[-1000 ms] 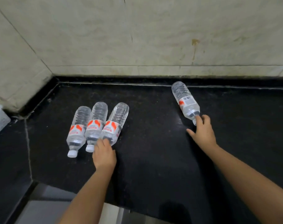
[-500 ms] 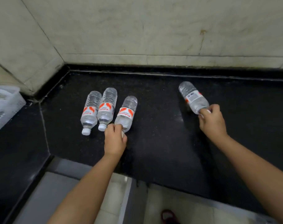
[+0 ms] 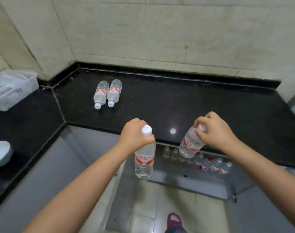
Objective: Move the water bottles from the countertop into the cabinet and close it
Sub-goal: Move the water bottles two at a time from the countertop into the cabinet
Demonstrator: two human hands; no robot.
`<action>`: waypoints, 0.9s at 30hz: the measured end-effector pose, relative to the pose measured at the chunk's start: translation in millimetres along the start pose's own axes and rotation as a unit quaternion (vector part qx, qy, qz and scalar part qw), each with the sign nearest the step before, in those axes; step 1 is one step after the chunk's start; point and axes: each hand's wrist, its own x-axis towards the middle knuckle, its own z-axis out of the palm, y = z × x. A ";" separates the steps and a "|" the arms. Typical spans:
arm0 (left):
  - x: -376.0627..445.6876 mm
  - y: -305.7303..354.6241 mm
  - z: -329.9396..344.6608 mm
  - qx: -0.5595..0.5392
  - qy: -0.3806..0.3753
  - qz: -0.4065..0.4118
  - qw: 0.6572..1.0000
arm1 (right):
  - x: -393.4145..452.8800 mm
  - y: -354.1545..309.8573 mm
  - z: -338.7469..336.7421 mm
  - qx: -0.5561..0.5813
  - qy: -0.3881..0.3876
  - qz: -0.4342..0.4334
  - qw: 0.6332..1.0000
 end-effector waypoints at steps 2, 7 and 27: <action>-24.8 4.2 13.3 -0.015 -0.036 0.012 0.999 | -20.5 4.4 -3.5 0.008 -0.061 0.003 0.998; -53.5 2.9 67.3 -0.007 -0.152 0.032 0.988 | -64.3 35.1 35.3 0.033 -0.215 -0.006 0.976; 61.2 -180.6 452.6 0.125 -0.247 -0.047 0.960 | -13.6 223.6 442.5 -0.018 -0.198 -0.073 0.977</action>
